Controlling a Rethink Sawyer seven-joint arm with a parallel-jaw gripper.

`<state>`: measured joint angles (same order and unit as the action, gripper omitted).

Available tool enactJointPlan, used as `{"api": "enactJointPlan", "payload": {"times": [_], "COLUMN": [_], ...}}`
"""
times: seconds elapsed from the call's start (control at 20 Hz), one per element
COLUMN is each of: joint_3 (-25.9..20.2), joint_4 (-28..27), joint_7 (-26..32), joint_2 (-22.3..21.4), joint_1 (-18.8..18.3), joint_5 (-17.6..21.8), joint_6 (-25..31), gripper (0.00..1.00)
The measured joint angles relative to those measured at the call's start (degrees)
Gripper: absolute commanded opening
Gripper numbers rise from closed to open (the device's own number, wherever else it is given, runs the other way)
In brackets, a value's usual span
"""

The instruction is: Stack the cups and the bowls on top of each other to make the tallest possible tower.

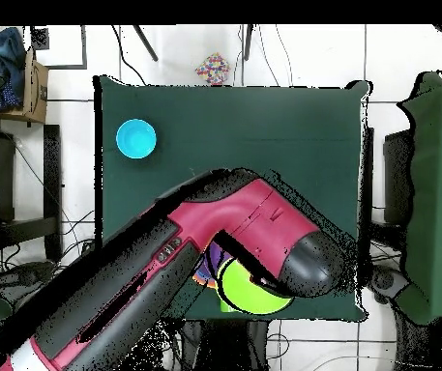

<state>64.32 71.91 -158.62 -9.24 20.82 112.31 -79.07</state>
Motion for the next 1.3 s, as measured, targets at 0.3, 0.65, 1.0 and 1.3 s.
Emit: {"api": "enactJointPlan", "payload": {"times": [0.3,0.65,1.0,1.3], "joint_3": [0.0,0.0,0.0,0.0], "joint_4": [0.0,0.1,0.4,0.4], "joint_7": [0.0,0.0,0.0,0.0], "joint_2": [0.0,0.0,0.0,0.0], "joint_1": [0.2,0.5,0.9,0.9], "joint_5": [-0.3,-1.4,-3.4,-4.4], "joint_6": [0.0,0.0,0.9,2.2], "gripper": [0.00,0.00,0.00,0.00]}}
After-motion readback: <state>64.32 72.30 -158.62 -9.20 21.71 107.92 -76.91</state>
